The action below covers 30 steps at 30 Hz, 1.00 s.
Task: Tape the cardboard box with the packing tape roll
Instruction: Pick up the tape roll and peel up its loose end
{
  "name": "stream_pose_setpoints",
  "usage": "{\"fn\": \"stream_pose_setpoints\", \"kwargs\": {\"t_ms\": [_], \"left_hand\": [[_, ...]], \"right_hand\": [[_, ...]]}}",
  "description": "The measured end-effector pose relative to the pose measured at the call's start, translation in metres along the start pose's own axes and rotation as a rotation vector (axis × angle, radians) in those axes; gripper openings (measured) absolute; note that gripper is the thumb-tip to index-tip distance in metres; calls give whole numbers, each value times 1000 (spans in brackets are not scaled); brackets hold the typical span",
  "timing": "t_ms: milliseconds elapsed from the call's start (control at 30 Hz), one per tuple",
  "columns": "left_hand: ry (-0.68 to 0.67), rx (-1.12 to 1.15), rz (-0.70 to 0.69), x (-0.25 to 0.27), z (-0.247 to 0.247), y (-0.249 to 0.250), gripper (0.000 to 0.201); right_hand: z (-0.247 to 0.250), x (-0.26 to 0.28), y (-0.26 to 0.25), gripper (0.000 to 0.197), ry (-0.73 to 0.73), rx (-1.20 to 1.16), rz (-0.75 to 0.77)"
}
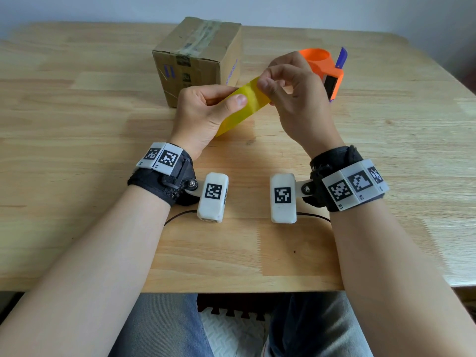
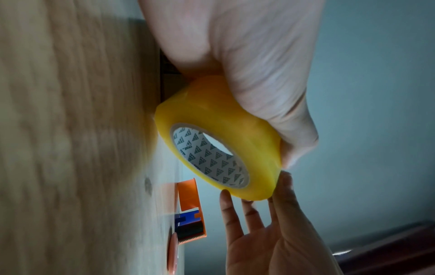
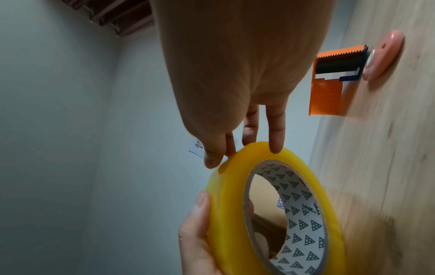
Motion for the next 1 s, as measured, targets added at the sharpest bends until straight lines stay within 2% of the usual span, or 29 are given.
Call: {"fn": "stream_pose_setpoints", "kwargs": {"t_ms": [233, 333, 433, 500, 600, 700, 833, 1000], "left_hand": [[15, 22, 25, -2, 1, -3, 10], [30, 28, 35, -3, 4, -5, 12], [30, 41, 37, -3, 5, -6, 17], [8, 33, 27, -2, 3, -5, 21], [-15, 15, 44, 0, 0, -4, 20], [-52, 17, 65, 0, -4, -4, 19], [-103, 28, 80, 2, -10, -5, 31], [19, 113, 110, -2, 3, -11, 31]], "right_hand": [[1, 1, 3, 15, 39, -84, -11], [4, 2, 8, 9, 58, -185, -46], [9, 2, 10, 34, 50, -174, -40], [5, 3, 8, 28, 31, -137, -19], [8, 3, 12, 12, 88, -209, -17], [11, 3, 12, 12, 113, -204, -5], [16, 1, 15, 19, 140, -159, -14], [7, 1, 4, 6, 68, -119, 59]]}}
Point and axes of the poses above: each hand's wrist, its own x-axis away from the middle knuckle, its own z-axis out of the back of the hand, y = z × x, the point moved 10 cm from there along -x, towards the middle knuckle, and after that the axes turned 4 degrees about -x, right-handed, at the moved point
